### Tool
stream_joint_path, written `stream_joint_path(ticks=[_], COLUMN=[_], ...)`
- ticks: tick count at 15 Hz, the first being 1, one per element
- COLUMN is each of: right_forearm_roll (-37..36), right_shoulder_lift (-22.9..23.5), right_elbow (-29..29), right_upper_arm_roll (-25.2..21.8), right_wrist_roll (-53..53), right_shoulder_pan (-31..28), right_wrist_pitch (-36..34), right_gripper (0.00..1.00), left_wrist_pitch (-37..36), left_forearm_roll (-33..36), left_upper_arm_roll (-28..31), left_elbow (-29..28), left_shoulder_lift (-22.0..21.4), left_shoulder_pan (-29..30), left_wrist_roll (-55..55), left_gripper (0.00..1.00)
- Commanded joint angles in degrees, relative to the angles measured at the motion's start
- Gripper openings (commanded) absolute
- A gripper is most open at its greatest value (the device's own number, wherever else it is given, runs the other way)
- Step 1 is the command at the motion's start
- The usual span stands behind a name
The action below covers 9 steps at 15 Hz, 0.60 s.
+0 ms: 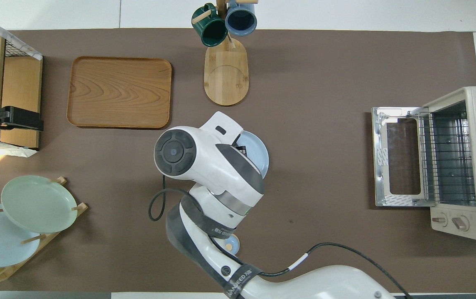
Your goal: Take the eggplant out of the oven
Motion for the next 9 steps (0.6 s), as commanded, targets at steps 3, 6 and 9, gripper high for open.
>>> stream_joint_path(ticks=[3, 6, 9], right_forearm_roll=[-0.58, -1.54, -2.07], right_shoulder_lift=[-10.12, -12.60, -13.22], right_elbow=[-22.51, -32.55, -36.70], right_upper_arm_roll=[0.98, 0.89, 0.80], right_wrist_roll=[-14.66, -17.04, -22.56], right_shoulder_pan=[-17.41, -22.33, -26.20], right_wrist_pitch=[8.59, 17.74, 23.74], right_gripper=[0.10, 0.06, 0.06], left_wrist_pitch=[3.32, 7.53, 14.72], left_forearm_roll=[0.28, -0.25, -1.30], left_upper_arm_roll=[-0.38, -0.47, -0.47], left_elbow=[-1.52, -4.59, -5.65], left_shoulder_lift=[0.84, 2.42, 7.59], left_shoulder_pan=[-6.50, -13.79, -21.87], left_wrist_roll=[-10.25, -16.77, -23.88], left_gripper=[1.00, 1.00, 1.00])
